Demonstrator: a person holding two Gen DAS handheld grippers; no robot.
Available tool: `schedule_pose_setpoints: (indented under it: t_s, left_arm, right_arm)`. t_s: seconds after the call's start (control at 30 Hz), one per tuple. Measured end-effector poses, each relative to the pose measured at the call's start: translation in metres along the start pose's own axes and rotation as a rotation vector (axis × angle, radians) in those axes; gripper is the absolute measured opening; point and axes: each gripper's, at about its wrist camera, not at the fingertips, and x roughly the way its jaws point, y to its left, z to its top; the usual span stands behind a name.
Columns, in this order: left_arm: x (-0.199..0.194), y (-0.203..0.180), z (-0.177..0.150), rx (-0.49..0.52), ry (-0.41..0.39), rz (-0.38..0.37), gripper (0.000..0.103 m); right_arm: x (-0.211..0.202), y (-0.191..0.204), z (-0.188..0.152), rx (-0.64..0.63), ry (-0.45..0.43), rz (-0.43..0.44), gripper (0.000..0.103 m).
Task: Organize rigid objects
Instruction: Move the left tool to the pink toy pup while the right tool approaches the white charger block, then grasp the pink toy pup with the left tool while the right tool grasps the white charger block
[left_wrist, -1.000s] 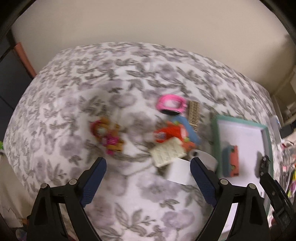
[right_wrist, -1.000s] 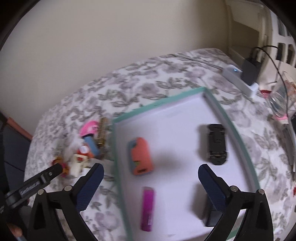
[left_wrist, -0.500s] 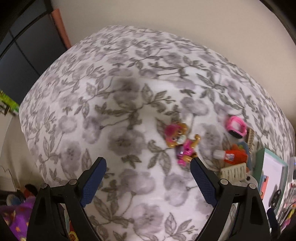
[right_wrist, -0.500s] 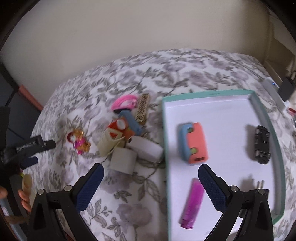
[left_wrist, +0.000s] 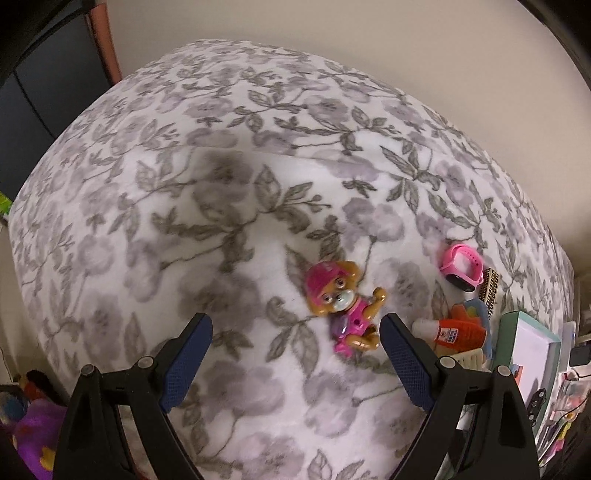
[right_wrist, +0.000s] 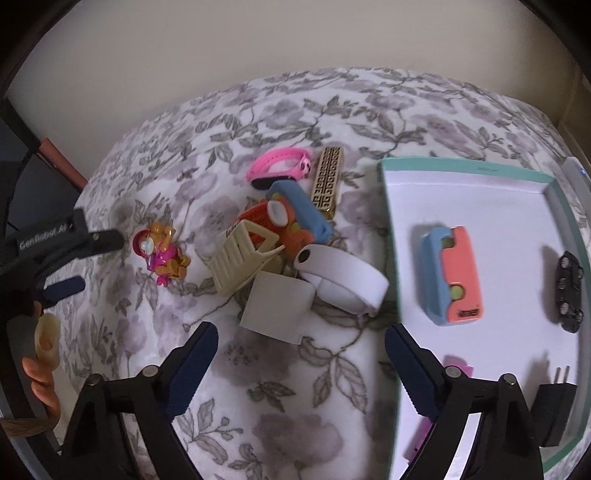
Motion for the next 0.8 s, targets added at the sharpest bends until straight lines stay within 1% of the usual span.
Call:
schedule_pose_setpoints:
  t_s: [0.23,0.43,0.7,0.73,0.77,0.8]
  left_arm:
    - [0.031,-0.014,-0.001,0.068,0.024,0.003,0.092]
    - [0.047,-0.017,0.0,0.086,0.02,-0.008,0.092]
    - [0.058,-0.022,0.004,0.109,0.0,0.003,0.092]
    - [0.058,-0.022,0.004,0.111,-0.001,0.006,0.092]
    - [0.058,-0.022,0.004,0.113,-0.001,0.007,0.092]
    - [0.059,-0.023,0.005,0.116,-0.002,0.009,0.092]
  right_arm:
    - [0.022,0.01,0.0,-0.022,0.039,-0.008,0.087]
    - [0.034,0.016,0.001,-0.037,0.06,-0.031,0.084]
    - [0.039,0.022,0.005,-0.053,0.044,-0.07,0.084]
    - [0.04,0.023,0.005,-0.054,0.039,-0.08,0.081]
    - [0.04,0.023,0.006,-0.055,0.032,-0.096,0.075]
    - [0.04,0.022,0.007,-0.054,0.027,-0.103,0.073]
